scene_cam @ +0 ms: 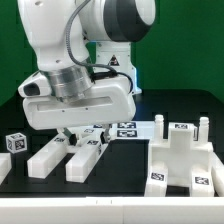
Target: Assemble chair
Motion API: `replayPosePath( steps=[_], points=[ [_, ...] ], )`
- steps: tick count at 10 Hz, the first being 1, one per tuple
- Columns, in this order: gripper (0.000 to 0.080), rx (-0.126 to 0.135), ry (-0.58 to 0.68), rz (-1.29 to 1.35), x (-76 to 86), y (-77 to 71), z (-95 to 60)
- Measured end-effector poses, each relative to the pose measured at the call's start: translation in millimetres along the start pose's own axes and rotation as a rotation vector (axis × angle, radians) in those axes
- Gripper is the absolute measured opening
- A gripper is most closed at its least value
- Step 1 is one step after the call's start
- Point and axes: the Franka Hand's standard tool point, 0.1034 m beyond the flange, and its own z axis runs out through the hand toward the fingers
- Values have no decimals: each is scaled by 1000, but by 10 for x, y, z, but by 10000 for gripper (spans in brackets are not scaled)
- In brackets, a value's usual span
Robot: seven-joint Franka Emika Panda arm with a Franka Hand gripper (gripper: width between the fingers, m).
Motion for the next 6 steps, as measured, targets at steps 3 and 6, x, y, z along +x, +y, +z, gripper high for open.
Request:
replayPosePath(
  steps=[3,6],
  points=[
    [639,18,-50,64,86,-17,-86],
    [649,-5,15,136,238,-78,-120]
  ],
)
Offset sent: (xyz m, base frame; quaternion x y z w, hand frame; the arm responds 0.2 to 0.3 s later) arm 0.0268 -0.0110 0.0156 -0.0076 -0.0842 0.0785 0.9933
